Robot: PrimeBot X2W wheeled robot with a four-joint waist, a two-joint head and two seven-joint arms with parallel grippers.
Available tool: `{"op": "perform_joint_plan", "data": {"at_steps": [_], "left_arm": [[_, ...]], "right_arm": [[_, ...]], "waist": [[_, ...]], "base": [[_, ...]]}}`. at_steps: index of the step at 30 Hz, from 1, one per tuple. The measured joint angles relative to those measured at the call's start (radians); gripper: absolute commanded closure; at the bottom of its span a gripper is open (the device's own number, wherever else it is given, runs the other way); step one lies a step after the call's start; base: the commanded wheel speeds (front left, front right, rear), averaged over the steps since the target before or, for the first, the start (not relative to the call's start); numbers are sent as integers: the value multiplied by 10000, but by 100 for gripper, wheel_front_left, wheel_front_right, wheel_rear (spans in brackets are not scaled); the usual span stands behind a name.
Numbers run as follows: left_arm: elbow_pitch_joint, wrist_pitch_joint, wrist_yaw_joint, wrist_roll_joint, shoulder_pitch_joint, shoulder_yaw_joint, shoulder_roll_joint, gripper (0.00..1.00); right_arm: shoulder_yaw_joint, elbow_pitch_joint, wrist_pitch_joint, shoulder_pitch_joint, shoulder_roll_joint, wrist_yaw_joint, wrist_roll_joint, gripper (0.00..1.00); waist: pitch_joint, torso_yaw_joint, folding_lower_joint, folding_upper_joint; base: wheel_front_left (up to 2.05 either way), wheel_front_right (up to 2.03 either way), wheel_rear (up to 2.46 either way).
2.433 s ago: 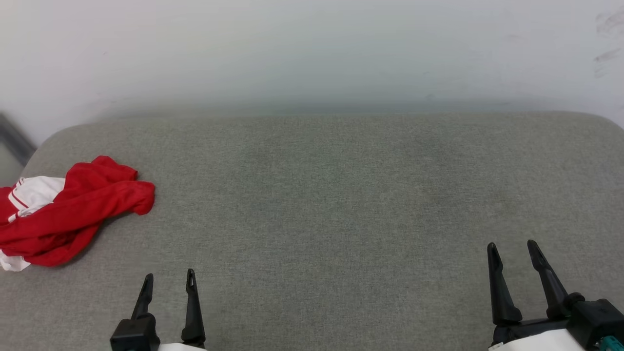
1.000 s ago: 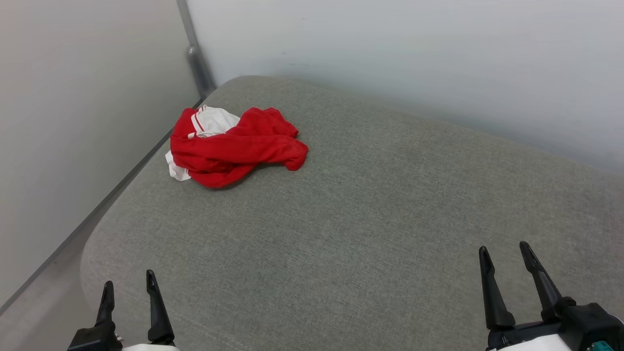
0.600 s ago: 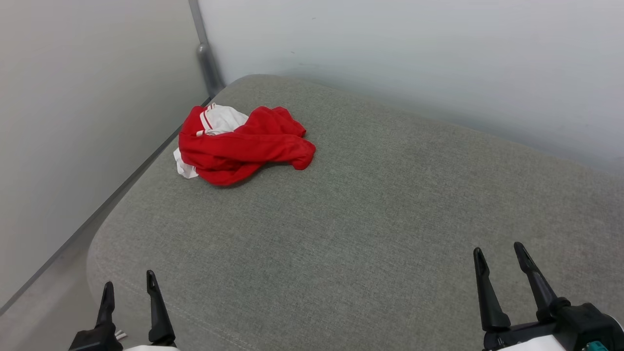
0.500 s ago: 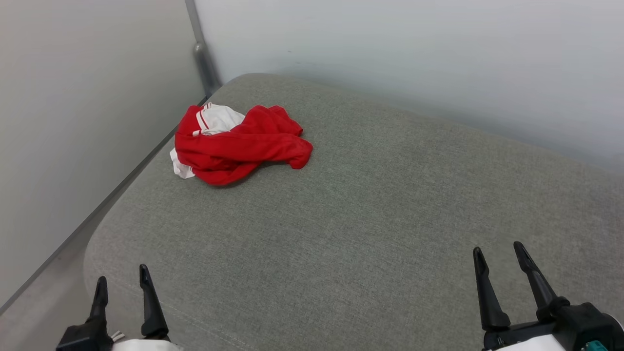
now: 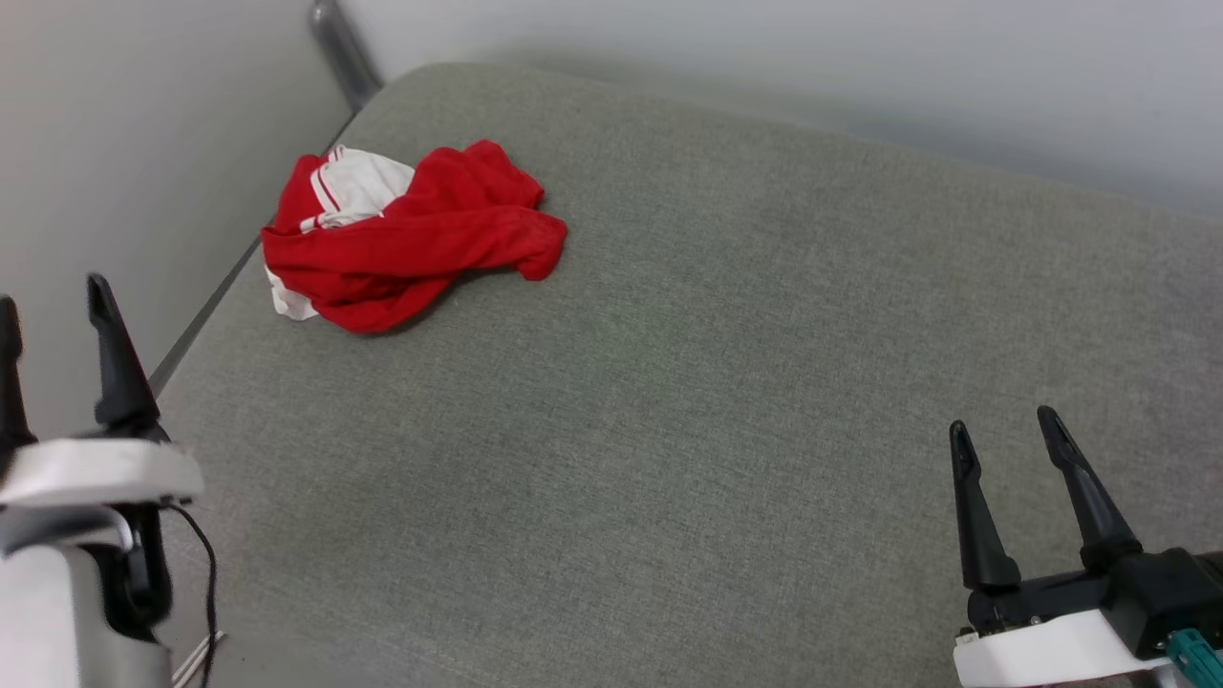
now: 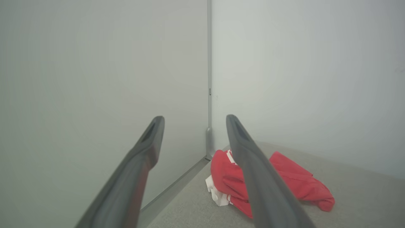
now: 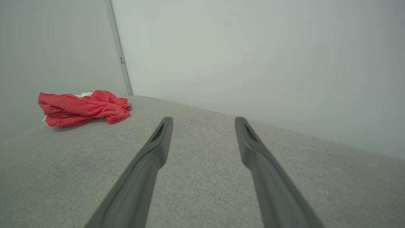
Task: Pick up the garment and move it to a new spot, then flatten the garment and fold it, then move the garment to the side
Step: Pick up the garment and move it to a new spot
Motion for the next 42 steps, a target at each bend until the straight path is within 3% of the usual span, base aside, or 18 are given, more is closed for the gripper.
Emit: {"op": "perform_joint_plan", "data": {"at_steps": [11, 21, 33, 38, 42], "left_arm": [[1952, 667, -568, -650, -3885, 221, 1960, 0], [4362, 2859, -991, -1992, -6119, 36, 3567, 0], [4959, 7300, -1047, -5705, -6487, -2911, 4767, 0], [4970, 9018, -1047, -7200, -6463, -3812, 4867, 0], [5083, 9616, -1047, -7758, -6252, -4362, 5005, 0]], "right_arm": [[-113, -859, 0, -903, 2, 0, -619, 0], [-169, -1710, 0, -1454, 4, 0, -1101, 0], [-142, -2368, 0, -1817, 4, 0, -1615, 0], [-88, -2420, 0, -1967, 4, 0, -1680, 0], [-67, -2433, 0, -2024, 4, 0, -1678, 0]], "waist": [[1767, -543, 1, 0], [3115, -1064, 2, 0], [4322, -1324, 1, 0], [4632, -1430, 1, 0], [4824, -1568, 1, 0]], "base": [[0, 0, 0], [0, 0, 0], [0, 0, 0], [0, 0, 0], [0, 0, 0]]}}
